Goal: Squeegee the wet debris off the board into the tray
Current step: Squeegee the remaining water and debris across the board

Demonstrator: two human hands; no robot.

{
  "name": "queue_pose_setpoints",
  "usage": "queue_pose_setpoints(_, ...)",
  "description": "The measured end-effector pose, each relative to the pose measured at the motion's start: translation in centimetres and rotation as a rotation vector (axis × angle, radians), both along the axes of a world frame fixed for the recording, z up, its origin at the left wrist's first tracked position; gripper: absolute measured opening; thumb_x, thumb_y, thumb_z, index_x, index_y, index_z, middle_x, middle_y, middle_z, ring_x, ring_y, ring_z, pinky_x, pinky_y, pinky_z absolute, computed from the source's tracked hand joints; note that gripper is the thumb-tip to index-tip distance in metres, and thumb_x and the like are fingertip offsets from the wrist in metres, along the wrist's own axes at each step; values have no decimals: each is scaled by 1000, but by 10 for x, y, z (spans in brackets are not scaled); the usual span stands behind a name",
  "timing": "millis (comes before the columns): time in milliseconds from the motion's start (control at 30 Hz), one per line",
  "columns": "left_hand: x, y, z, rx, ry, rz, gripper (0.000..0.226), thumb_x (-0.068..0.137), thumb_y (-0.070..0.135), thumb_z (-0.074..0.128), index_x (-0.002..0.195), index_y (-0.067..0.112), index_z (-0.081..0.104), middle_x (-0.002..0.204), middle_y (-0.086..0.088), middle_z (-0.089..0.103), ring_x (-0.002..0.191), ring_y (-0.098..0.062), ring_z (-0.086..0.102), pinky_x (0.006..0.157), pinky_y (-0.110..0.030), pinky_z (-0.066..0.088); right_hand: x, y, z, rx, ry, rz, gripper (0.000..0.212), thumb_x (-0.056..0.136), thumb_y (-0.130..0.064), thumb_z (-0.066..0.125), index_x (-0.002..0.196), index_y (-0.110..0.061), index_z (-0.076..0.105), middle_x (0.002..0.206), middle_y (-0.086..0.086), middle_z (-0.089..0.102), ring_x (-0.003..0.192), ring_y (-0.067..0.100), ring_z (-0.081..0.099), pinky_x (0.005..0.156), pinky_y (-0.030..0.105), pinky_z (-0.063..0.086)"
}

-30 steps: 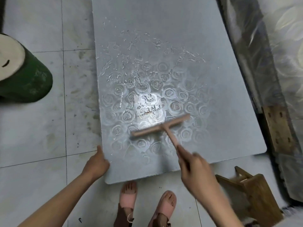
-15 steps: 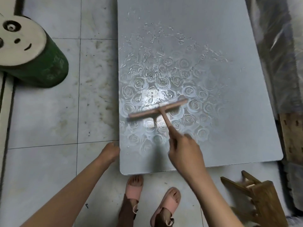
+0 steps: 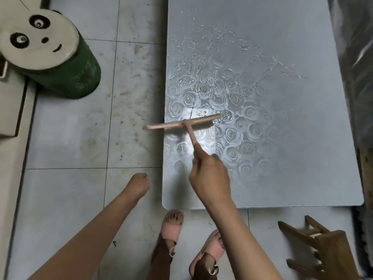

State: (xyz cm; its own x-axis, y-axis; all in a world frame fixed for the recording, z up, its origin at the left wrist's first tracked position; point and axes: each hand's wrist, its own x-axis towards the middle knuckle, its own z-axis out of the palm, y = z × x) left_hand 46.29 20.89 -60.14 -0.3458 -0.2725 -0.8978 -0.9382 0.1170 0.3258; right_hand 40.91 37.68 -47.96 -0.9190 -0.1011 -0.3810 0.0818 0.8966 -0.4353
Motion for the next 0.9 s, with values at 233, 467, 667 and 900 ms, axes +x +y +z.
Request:
queue_pose_setpoints(233,-2,4,4,-30,50,-187,34,85,-7,37,70,24,40,76,3,37,89,-19,38,61,-27,23,110,134,30,119,-232,-183,49,88,-19,61,130,-42,53,80,4,58,87,25,64,67,24,39)
queue_pose_setpoints(467,-15,32,17,-85,134,-368,33,85,4,43,110,17,62,120,-12,63,107,-32,55,79,-29,39,90,112,-9,115,-127,-138,55,94,-17,49,143,-38,38,79,3,46,78,30,58,60,32,35)
queue_pose_setpoints(667,-24,35,23,-157,130,-470,41,87,4,43,124,13,58,128,-11,59,105,-26,53,81,-26,37,-8,84,-15,22,6,-83,49,99,-21,39,144,-38,36,91,11,52,89,35,56,68,35,39)
queue_pose_setpoints(900,-50,31,26,-173,184,-479,37,86,2,48,117,12,63,123,-10,63,111,-30,56,83,-27,41,74,111,-1,51,-85,-89,51,97,-25,43,143,-45,33,77,-5,40,78,23,58,58,28,34)
